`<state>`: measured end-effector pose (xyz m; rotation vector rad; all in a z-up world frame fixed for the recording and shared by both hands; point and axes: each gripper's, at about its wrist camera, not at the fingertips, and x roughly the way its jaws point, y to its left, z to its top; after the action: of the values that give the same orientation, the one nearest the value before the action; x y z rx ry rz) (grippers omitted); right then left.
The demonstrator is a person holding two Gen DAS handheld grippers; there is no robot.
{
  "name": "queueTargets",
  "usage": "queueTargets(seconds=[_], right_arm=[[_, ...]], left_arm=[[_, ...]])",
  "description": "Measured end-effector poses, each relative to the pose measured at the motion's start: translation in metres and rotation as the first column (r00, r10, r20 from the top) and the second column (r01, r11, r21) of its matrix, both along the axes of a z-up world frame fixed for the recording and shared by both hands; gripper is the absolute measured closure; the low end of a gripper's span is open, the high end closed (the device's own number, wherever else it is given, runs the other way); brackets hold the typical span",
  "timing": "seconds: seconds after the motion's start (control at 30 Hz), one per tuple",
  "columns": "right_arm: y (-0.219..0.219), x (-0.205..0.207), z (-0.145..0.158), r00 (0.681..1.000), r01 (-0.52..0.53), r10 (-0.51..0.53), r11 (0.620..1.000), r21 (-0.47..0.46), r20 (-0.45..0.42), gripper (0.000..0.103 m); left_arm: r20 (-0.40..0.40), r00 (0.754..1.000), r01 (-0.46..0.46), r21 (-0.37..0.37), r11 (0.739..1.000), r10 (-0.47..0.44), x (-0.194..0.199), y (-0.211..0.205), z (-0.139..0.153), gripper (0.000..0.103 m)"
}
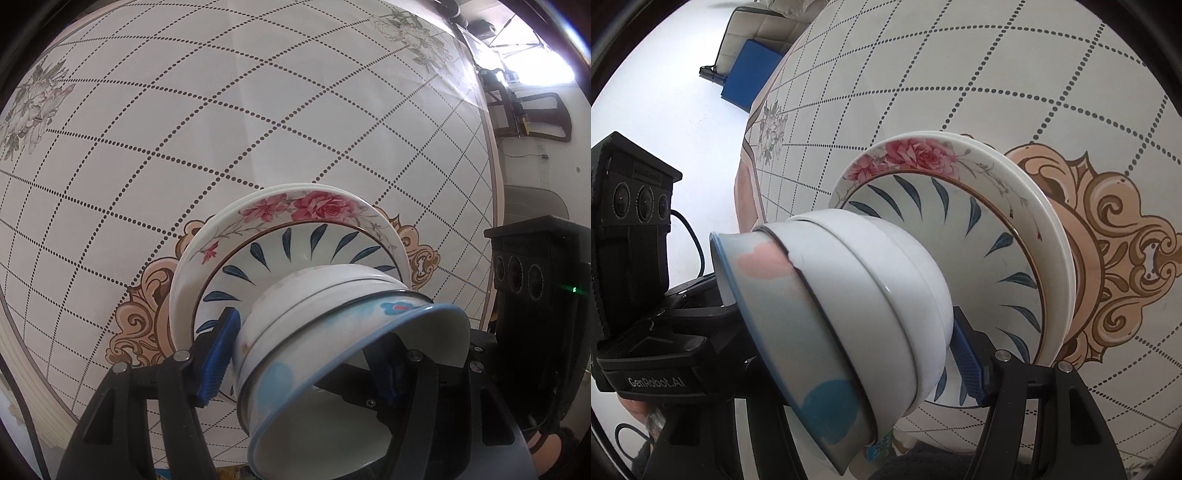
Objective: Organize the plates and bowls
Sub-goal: 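Carry the bowl stack over the plate stack with both grippers, then lower the bowl stack onto the plates and open both grippers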
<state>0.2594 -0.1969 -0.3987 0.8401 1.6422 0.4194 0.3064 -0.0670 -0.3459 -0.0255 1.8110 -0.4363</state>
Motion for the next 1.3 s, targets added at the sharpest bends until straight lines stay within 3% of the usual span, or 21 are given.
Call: queueTargets(seconds=[1.0,1.13,1.3], right_arm=[[0.013,0.009,-0.015,0.999,-0.020,0.018,0.998,-0.057,-0.031,0.035],[0.014,0.010,-0.010,0.999,-0.041,0.039,0.995,-0.091,-0.028,0.035],[0.016,0.007,0.005,0.998,-0.061,0.058,0.986,-0.157,-0.024,0.035]], left_arm=[[-0.039,0.997,-0.063,-0.018,0.998,0.062,0.001,0.014,-0.018,0.042],[-0.006,0.996,-0.086,-0.010,0.996,0.086,0.003,0.021,-0.006,0.042],[0.099,0.989,-0.112,0.034,0.993,0.108,0.003,0.029,0.023,0.040]])
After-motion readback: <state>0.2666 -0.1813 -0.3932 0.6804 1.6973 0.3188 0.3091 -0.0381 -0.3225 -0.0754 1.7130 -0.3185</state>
